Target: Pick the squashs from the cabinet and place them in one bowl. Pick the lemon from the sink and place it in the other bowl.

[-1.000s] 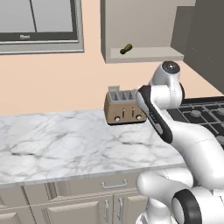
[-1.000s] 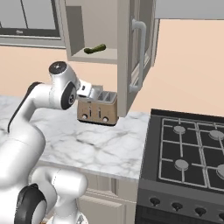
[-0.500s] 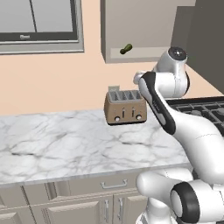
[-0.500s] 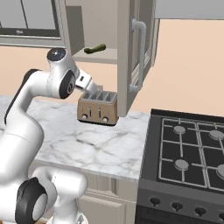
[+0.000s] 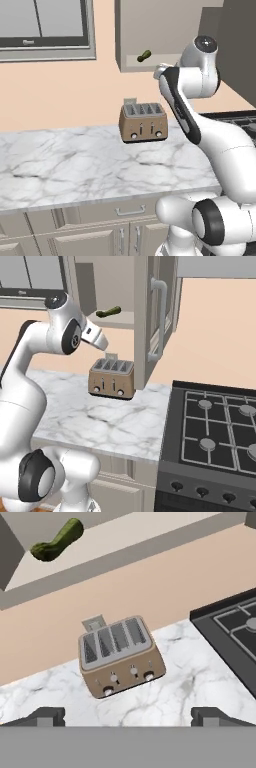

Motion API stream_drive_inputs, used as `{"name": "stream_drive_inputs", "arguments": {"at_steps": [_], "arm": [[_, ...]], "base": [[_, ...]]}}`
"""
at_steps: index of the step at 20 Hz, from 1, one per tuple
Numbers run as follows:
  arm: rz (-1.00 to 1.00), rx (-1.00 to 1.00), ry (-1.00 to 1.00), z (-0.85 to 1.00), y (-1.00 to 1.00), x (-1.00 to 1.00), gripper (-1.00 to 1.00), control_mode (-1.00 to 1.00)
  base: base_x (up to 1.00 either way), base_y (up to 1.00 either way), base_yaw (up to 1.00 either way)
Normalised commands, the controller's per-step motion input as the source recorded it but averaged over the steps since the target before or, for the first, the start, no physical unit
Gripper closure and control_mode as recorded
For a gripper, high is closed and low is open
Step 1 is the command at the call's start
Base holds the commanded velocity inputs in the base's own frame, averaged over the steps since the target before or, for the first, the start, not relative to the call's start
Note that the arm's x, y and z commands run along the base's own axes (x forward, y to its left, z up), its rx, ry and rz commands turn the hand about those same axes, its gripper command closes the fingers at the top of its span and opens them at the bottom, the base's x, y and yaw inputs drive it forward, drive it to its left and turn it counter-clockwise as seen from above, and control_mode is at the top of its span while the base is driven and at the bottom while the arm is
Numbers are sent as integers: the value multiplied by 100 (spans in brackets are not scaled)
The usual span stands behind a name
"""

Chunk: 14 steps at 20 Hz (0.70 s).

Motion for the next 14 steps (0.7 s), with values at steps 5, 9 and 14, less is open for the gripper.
{"name": "stream_drive_inputs", "arguments": {"at_steps": [5, 9, 14], "arm": [[-6, 0, -5, 45, 0, 6, -100, -100], [-4, 1, -3, 47, 0, 11, -100, -100], [0, 9, 0, 26, 0, 18, -100, -100]], "base": [[0, 0, 0], [0, 0, 0], [0, 0, 0]]}}
